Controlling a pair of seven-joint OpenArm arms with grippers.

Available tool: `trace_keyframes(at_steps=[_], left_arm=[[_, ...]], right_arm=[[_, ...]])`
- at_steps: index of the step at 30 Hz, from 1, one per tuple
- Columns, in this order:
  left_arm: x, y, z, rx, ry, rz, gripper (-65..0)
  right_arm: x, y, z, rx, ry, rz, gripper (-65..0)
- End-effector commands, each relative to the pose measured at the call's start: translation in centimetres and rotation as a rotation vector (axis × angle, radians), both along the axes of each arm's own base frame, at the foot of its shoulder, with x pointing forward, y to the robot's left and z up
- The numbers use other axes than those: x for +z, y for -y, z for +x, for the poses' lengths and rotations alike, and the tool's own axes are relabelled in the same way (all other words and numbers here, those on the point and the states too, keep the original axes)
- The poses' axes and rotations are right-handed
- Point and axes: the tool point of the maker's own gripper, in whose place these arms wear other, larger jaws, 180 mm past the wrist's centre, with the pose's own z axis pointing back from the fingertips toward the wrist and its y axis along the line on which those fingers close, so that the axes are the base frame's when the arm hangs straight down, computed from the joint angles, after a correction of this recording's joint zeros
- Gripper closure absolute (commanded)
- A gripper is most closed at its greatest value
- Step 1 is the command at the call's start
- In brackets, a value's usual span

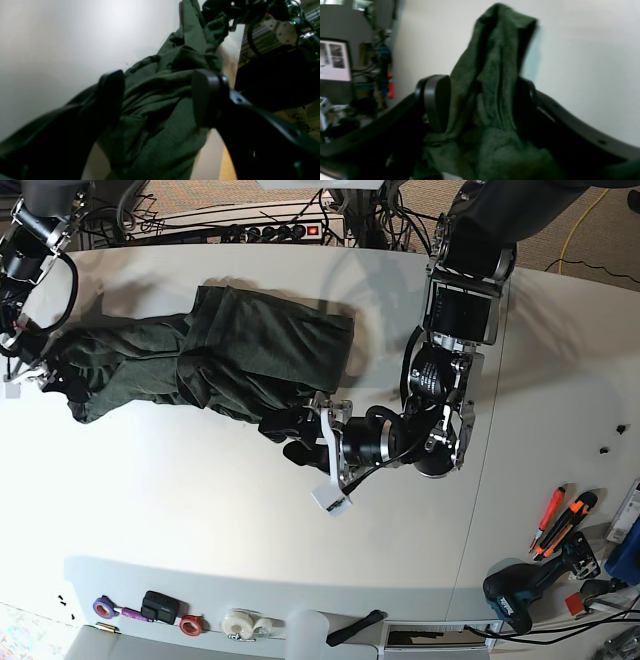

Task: Layout the t-shirt on the table in an organized manner, then fold the t-shirt properly
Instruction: 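Push the folded end onto the strip with the left gripper and release, then grasp the strip's other end with the right gripper and fold it over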

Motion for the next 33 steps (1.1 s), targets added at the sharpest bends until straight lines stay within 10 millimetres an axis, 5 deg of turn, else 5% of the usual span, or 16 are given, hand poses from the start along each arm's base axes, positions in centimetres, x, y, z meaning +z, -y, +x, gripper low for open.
trace_keyframes(at_steps=[1,5,6,9,10,16,21,28,33], left_arm=[[2.3,0.4,1.0,0.005,0.052,-0.049,-41.4],[2.0,-0.3,1.2,0.013,0.051,-0.033,-41.4],[1.9,-0.7,1.4,0.018,0.051,-0.026,-40.8],[0.9,-2.8,1.8,0.047,0.034,0.024,-36.2],[0.4,-3.6,1.9,0.050,0.030,0.048,-34.1],[-2.7,-8.7,0.7,0.068,-0.042,0.136,-22.1],[-6.1,-11.0,-2.0,0.081,-0.126,0.185,-21.3],[-8.6,-11.0,-5.0,0.068,-0.206,0.193,-21.3],[-8.9,-11.1,-5.2,0.066,-0.207,0.204,-21.3]], right_arm=[[-1.0,-0.6,-1.4,0.067,-0.085,-0.011,-38.2],[-0.7,-1.9,-1.3,0.091,-0.066,0.049,-37.4],[-0.6,-2.0,-1.2,0.087,-0.056,0.056,-32.5],[0.2,-2.0,-0.6,0.070,-0.013,0.082,-1.8],[0.7,-2.0,-0.3,0.060,0.011,0.097,0.0],[3.4,-1.9,1.4,0.037,0.136,0.135,0.0],[5.7,-3.4,3.0,0.105,0.222,0.072,0.0],[10.2,-10.4,5.5,0.249,0.433,0.006,0.0],[13.6,-16.8,3.8,0.368,0.587,-0.079,0.0]])
